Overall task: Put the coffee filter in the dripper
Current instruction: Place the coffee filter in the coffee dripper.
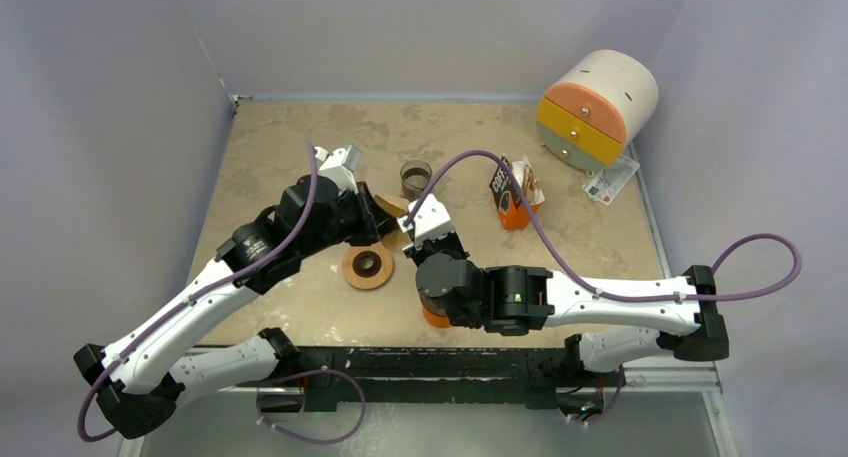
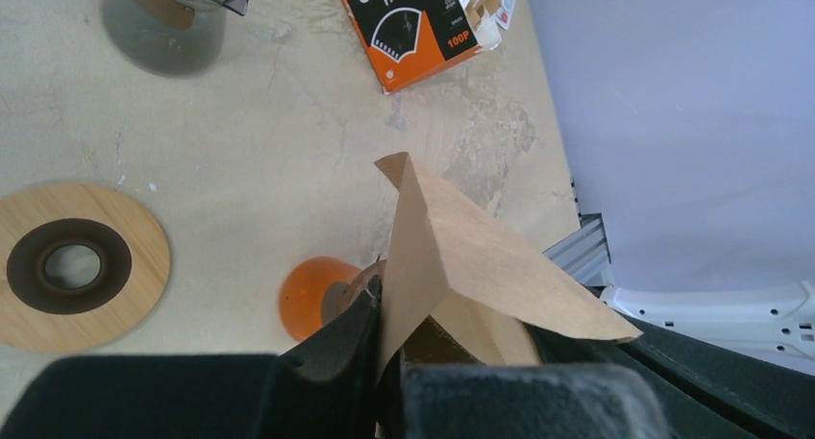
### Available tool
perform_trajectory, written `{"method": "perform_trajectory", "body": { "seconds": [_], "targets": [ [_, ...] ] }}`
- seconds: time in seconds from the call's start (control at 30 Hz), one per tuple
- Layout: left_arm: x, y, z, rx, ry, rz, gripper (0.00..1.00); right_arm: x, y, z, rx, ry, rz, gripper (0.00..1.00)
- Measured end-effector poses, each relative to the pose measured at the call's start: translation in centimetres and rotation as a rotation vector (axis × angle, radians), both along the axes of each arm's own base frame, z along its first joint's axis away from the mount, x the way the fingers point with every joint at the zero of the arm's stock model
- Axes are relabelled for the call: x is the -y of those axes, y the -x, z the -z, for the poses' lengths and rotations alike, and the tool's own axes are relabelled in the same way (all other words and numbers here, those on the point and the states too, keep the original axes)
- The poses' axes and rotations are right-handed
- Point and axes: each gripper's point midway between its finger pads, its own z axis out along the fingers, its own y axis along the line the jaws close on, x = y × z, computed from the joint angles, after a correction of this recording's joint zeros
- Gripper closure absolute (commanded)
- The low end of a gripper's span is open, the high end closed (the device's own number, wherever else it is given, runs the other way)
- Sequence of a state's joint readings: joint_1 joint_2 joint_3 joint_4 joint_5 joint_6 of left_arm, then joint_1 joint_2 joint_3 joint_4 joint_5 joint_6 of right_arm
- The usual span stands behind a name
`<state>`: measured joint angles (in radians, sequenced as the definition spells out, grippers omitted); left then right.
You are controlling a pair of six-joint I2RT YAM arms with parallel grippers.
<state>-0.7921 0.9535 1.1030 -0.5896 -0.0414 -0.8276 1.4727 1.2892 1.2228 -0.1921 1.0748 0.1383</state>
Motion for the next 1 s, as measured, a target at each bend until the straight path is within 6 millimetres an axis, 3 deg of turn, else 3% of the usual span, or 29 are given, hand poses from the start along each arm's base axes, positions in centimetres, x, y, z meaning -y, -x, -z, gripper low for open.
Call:
{"method": "perform_trajectory", "body": {
  "seconds": [0.17, 0.33, 0.73, 1.0],
  "targets": [
    [0.0, 0.3, 0.2, -0.026, -0.019, 0.014, 1.00, 0.6, 0.2, 1.0, -0.031, 0.009, 0.017, 0.81],
    [0.4, 0.5, 0.7, -0.053, -0.041, 0.037, 1.00, 0.7, 0.4, 1.6, -0.057, 0.011, 0.014, 0.68],
    [0.8, 1.1, 2.7, -0.116, -0.107, 0.093, 1.00, -0.2, 0.4, 0.4, -0.067, -0.028, 0.010, 0.64],
    [0.6, 1.4, 2.6, -0.110, -0.125, 0.108, 1.00, -1.5, -0.4, 2.7, -0.089, 0.044, 0.016, 0.67]
  ]
}}
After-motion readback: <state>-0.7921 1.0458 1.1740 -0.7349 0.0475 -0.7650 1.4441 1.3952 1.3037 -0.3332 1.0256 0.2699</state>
